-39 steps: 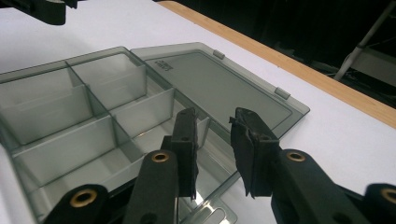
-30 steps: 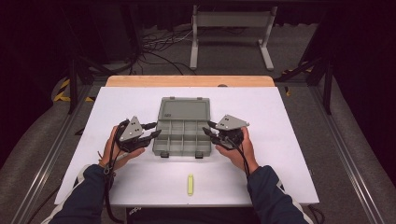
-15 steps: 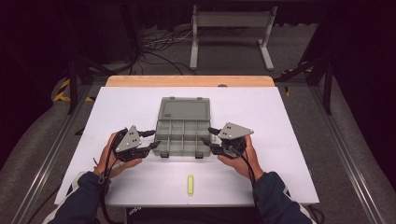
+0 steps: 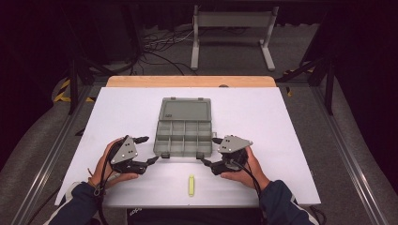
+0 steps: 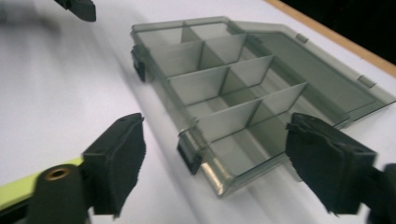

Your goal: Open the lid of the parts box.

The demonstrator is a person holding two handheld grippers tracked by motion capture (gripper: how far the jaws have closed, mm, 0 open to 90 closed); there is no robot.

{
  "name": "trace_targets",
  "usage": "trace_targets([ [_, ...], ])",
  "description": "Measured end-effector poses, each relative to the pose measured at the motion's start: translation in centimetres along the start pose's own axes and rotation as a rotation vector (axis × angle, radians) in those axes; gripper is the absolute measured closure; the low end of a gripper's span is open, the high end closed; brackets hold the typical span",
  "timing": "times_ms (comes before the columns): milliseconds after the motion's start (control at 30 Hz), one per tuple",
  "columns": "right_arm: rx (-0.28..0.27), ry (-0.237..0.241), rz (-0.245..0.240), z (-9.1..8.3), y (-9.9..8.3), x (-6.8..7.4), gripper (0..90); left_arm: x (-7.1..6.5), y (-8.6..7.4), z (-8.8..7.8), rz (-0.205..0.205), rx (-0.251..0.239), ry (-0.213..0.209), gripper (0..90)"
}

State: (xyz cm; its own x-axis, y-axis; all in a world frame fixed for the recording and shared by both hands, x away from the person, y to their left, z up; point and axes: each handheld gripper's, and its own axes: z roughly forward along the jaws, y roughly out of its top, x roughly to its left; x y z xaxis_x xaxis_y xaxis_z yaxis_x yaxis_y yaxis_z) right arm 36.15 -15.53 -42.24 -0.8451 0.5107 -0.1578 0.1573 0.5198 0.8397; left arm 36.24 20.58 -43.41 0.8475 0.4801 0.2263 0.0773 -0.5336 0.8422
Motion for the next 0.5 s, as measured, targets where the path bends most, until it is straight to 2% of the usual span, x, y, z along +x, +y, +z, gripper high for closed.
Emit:
trace_targets([
  [100, 0.016, 0.019, -0.009, 0.0, -0.2, 0.5, 15.7, -0.2, -0.4, 0.0, -0.024, 0.005, -0.007, 12.1],
  [200, 0.071, 0.056, -0.04, 0.1, -0.4, 1.2, 11.4, -0.8, -1.0, 0.1, -0.044, 0.046, -0.016, 8.9],
  [300, 0.089, 0.111, -0.044, 0.2, -0.4, 1.9, 10.2, -1.1, -1.6, -0.1, -0.054, 0.043, -0.024, 8.0],
  [433, 0.123, 0.179, -0.056, 0.6, -0.7, 2.8, 7.5, -1.2, -2.2, -0.6, -0.111, 0.012, -0.056, 4.9],
  [500, 0.14, 0.213, -0.059, 0.9, -0.8, 3.2, 7.1, -1.4, -2.4, -0.8, -0.112, 0.015, -0.053, 4.6],
])
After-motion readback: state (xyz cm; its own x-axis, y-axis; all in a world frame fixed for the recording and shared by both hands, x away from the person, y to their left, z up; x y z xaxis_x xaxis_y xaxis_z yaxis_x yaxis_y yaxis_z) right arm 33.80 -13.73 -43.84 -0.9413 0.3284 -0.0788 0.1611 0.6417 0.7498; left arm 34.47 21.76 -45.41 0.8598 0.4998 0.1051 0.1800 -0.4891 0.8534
